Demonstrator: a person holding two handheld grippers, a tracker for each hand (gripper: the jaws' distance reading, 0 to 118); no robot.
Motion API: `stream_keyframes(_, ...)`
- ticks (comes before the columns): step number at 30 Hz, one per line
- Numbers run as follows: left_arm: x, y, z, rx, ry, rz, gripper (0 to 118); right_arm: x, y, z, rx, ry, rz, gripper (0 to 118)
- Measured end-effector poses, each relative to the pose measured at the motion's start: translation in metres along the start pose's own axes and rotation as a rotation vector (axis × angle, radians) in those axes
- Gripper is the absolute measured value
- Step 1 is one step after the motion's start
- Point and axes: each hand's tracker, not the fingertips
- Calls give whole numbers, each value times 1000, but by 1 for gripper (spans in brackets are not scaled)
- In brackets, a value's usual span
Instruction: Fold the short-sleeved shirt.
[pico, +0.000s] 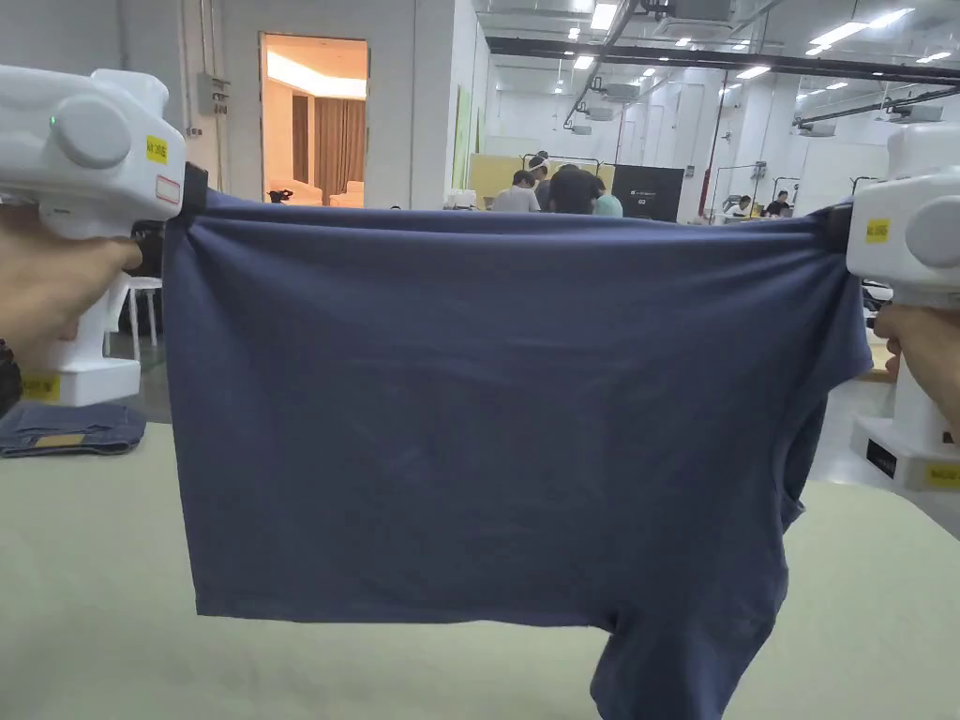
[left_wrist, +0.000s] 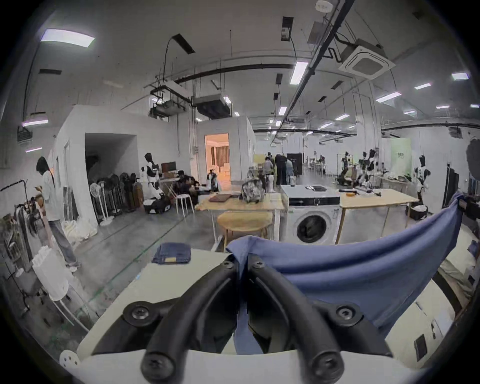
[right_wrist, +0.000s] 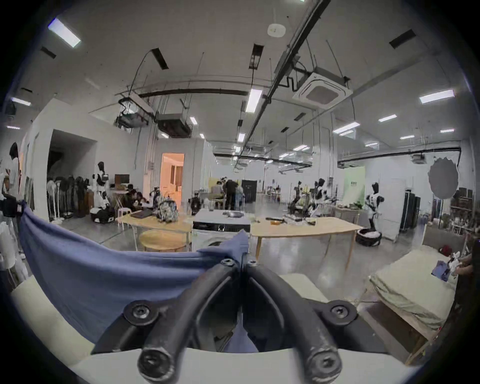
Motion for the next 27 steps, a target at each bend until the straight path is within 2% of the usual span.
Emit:
stream_keyframes(8,5,47,-40,56,27,18,0,-4,40,-42,62,-24,13,0)
stream_keyframes(13,10,43,-65,60,41,6,0,-6,36,-59,70,-21,32,0)
stream_keyframes(19,9,-8,-96,8,32,-1,0,-6,-15,-71,16,-3,40,0)
stream_keyframes(27,18,-121,-82,-118,-9,-11,0,-5,-116,-44,-110,18,55,0)
